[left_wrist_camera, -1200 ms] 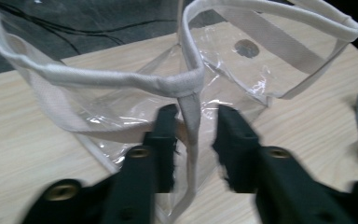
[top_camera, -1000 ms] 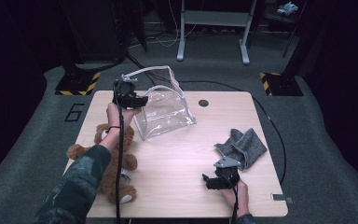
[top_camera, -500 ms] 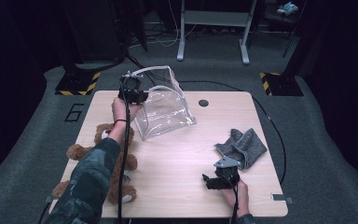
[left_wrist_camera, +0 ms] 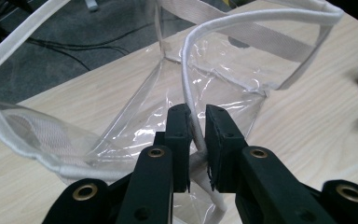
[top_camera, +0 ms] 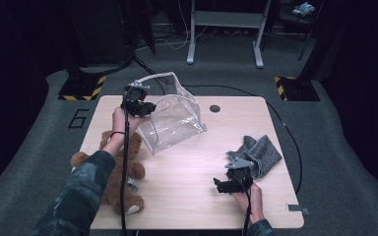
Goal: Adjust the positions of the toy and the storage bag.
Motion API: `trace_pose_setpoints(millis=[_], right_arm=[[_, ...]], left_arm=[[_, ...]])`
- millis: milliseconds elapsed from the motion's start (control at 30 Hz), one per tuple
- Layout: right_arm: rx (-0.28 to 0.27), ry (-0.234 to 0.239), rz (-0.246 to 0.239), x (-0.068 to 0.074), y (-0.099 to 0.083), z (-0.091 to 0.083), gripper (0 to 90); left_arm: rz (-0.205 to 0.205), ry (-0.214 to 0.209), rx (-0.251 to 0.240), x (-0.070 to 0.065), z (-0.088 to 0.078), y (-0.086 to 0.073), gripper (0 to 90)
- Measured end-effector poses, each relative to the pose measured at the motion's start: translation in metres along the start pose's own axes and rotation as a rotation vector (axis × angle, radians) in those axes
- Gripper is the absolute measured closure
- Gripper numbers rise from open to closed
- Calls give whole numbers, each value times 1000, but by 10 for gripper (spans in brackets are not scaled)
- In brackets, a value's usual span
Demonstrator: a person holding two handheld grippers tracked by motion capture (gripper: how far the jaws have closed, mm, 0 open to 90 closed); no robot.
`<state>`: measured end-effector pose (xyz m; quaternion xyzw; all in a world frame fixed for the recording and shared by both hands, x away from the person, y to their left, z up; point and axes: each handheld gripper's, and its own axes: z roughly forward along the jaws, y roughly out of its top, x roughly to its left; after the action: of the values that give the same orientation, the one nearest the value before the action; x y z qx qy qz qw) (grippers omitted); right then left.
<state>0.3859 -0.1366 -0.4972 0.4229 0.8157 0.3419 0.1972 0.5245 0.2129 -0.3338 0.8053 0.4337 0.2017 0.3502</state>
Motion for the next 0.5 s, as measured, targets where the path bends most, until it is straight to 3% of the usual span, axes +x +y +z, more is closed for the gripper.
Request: trace_pose_setpoints(millis=[100,200,300,500], right_arm=[[-25,15,-3,-8,25,-8,129],[-52,20,-5,-16,56,-13,130],[-67,25,-4,-25,86,-15,131],[-82,32,-7,-35,134,-11,138]], left_arm=[[-17,-15,-9,0,-3,-1,776],[-63,-3,-31,5,-9,1,531],[-131,44,-48,14,-18,3,395],[-301,197,-15,37,-22,-2,310]])
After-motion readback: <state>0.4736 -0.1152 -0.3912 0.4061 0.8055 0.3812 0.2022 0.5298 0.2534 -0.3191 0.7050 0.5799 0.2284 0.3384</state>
